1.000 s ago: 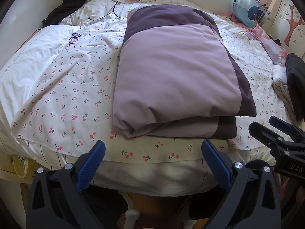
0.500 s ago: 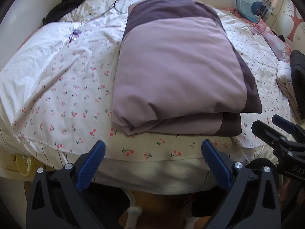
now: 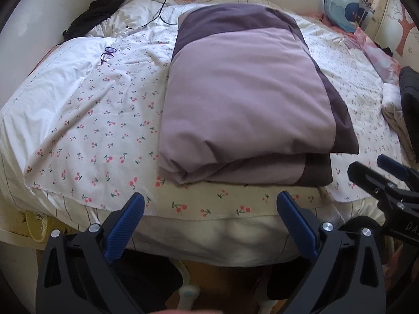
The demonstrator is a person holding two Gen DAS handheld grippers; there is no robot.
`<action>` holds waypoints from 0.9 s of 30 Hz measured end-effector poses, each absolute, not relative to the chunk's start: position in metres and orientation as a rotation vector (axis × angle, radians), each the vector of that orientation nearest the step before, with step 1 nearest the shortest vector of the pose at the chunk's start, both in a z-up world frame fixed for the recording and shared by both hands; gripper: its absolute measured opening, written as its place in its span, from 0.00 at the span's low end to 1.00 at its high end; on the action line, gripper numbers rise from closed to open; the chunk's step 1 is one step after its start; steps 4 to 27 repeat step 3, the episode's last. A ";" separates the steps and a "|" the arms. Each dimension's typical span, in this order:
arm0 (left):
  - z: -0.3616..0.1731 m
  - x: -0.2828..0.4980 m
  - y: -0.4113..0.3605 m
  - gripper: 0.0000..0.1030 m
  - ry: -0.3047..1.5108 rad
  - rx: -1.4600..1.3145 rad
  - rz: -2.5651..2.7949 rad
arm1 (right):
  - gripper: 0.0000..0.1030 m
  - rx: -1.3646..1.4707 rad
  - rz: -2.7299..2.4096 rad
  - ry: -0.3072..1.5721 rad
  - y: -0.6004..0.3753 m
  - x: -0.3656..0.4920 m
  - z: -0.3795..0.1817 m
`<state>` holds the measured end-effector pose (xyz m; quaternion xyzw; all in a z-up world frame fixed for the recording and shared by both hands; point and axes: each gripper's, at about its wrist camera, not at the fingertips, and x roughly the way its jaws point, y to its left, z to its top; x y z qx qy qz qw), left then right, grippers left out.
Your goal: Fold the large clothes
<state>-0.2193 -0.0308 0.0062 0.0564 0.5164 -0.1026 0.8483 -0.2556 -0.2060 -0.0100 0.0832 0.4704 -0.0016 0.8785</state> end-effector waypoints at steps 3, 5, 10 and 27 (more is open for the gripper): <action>0.008 -0.223 -0.032 0.94 1.079 0.128 -0.222 | 0.93 0.172 -0.003 0.978 -0.206 -0.257 -0.009; 0.008 -0.223 -0.032 0.94 1.079 0.128 -0.222 | 0.93 0.172 -0.003 0.978 -0.206 -0.257 -0.009; 0.008 -0.223 -0.032 0.94 1.079 0.128 -0.222 | 0.93 0.172 -0.003 0.978 -0.206 -0.257 -0.009; 0.008 -0.223 -0.032 0.94 1.079 0.128 -0.222 | 0.93 0.172 -0.003 0.978 -0.206 -0.257 -0.009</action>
